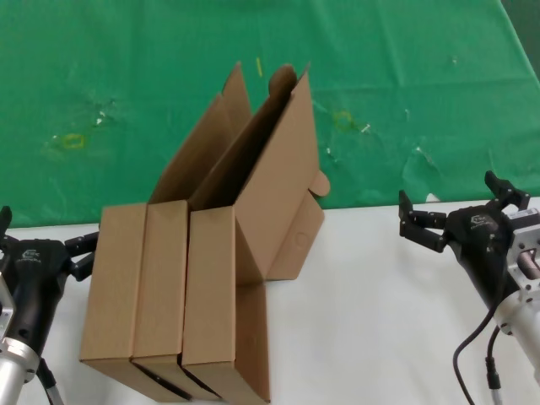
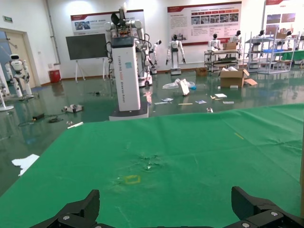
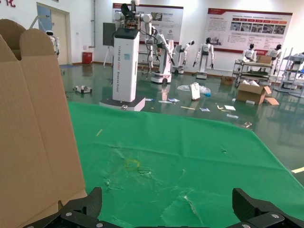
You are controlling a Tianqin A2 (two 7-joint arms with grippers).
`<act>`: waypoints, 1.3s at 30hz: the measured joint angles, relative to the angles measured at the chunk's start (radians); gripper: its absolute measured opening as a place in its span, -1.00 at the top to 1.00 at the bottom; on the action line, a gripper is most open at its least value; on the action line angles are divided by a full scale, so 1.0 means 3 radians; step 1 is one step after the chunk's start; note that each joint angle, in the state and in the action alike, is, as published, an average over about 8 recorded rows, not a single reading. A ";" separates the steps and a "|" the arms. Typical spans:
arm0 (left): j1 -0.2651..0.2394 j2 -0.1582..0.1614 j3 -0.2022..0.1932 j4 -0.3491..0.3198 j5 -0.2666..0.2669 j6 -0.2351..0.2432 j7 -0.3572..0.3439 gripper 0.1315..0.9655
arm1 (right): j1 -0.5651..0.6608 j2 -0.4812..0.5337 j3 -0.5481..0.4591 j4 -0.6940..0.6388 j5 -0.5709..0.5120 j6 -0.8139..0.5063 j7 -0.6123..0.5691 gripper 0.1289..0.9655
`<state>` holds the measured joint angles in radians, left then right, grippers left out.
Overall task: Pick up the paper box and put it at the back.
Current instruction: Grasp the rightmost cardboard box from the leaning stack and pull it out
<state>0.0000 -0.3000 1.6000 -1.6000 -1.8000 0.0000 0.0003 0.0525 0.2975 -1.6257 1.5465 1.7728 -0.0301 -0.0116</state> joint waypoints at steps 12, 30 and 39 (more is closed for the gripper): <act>0.0000 0.0000 0.0000 0.0000 0.0000 0.0000 -0.0001 -1.00 | 0.0000 0.0000 0.0000 0.0000 0.0000 0.0000 0.0000 -1.00; 0.0000 0.0000 0.0000 0.0000 0.0000 0.0000 -0.0001 -0.99 | 0.0000 0.0000 0.0000 0.0000 0.0000 0.0000 0.0000 -1.00; 0.0000 0.0000 0.0000 0.0000 0.0000 0.0000 -0.0002 -0.96 | 0.0000 0.0000 0.0000 0.0000 0.0000 0.0000 0.0000 -1.00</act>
<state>0.0000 -0.3000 1.6000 -1.6000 -1.8000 0.0000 -0.0003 0.0525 0.2975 -1.6257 1.5465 1.7728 -0.0301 -0.0116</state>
